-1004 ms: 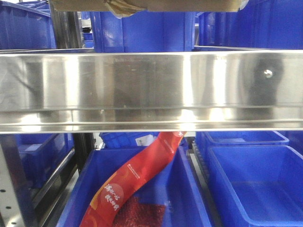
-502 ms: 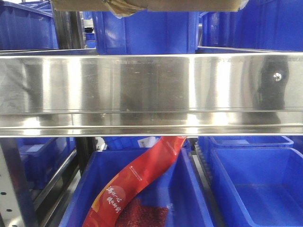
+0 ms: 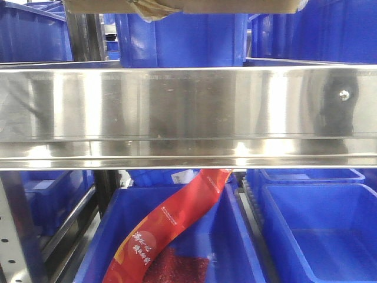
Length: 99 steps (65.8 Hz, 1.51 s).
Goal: Stack two boxes on right shelf middle
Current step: 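Raise the held boxes above the middle shelf with both grippers, then lower the boxes onto the middle shelf and open both grippers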
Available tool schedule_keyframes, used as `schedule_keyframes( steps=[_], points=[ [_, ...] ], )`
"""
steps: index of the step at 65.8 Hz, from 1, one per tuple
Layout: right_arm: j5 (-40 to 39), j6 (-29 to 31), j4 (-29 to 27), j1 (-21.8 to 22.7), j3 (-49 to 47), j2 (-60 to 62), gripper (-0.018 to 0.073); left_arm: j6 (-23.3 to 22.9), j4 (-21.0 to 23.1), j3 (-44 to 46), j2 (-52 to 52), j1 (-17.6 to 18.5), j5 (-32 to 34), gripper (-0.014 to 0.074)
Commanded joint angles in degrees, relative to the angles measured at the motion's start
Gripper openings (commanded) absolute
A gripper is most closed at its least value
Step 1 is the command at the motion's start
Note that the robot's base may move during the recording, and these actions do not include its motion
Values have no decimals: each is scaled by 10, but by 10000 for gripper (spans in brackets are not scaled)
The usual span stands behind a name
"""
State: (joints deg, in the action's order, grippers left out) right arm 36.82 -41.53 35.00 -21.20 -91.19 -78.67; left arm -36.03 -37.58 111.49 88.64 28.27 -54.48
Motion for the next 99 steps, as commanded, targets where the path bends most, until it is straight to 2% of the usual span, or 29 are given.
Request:
schedule_keyframes(
  steps=[1,8,12,19,25,31,35,42,64,69,73,75,80,86,92,99],
  points=[
    [-25,0,14,5,-8,10,-162,-3,-33,7,-7,-6,5,-111],
    [-18,0,-29,5,-8,10,-157,2,-25,8,-7,-6,-8,-111],
    [-1,0,-49,-3,-17,9,-140,23,-6,10,-8,-8,-25,-111],
    [72,0,-52,-33,-58,-10,-139,82,53,20,-7,-19,-41,-111],
    [143,0,-52,-54,-98,-39,-140,95,111,26,-7,-42,-45,-111],
    [181,0,-54,-74,-131,-66,-140,116,162,26,-5,-71,-60,-111],
    [205,0,-64,-81,-149,-83,-140,145,186,26,0,-89,-75,-111],
    [227,0,-98,-82,-161,-104,-140,177,227,26,17,-106,-97,-111],
    [249,0,-98,-79,-161,-144,-140,178,229,26,45,-108,-106,-109],
    [243,0,-98,-79,-161,-148,-133,178,229,26,45,-108,-105,-56],
    [242,0,-98,-79,-161,-149,-71,178,229,26,45,-108,-105,27],
    [242,0,-98,-79,-161,-149,-22,178,229,26,45,-108,-105,95],
    [242,0,-95,-79,-161,-149,153,178,229,26,45,-108,-101,232],
    [243,0,-86,-79,-161,-149,317,178,229,26,45,-108,-95,356],
    [243,0,-71,-79,-161,-149,412,178,229,26,45,-108,-89,421],
    [246,0,-53,-79,-162,-140,433,178,229,26,45,-108,-83,421]
  ],
)
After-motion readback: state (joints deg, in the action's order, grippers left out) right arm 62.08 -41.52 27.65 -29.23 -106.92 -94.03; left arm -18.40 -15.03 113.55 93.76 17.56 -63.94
